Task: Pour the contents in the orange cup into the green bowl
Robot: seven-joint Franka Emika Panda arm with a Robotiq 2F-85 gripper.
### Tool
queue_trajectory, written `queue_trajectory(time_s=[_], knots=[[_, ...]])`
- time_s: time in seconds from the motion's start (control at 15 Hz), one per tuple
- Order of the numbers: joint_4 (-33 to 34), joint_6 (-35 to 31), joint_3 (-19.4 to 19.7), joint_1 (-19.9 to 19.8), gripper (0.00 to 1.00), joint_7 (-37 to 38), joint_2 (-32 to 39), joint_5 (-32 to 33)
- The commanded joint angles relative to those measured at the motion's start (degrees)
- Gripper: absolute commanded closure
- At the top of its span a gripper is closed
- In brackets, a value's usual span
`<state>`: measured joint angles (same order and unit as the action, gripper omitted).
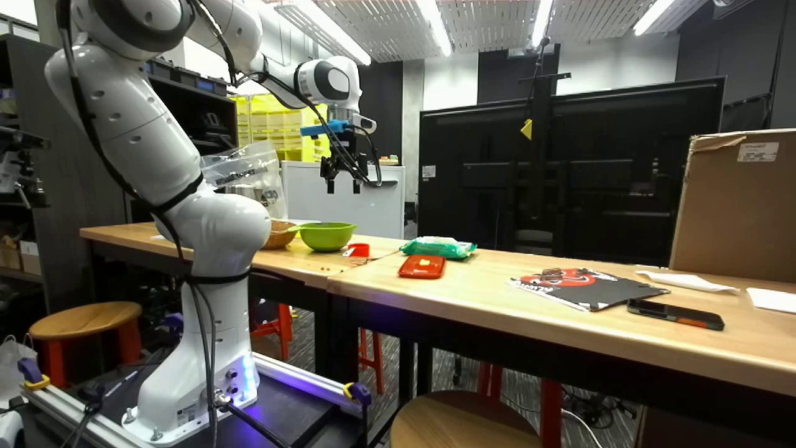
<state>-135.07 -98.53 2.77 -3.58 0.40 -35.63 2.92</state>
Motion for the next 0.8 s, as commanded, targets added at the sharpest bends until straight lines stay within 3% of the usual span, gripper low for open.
queue_trajectory(time_s=[0.0,0.73], knots=[[-0.39,-0.68,-0.03,0.21,0.0,-0.57,-0.01,0.38],[-10.13,-12.36,-1.7,0.54,0.0,0.85,-1.16,0.65]])
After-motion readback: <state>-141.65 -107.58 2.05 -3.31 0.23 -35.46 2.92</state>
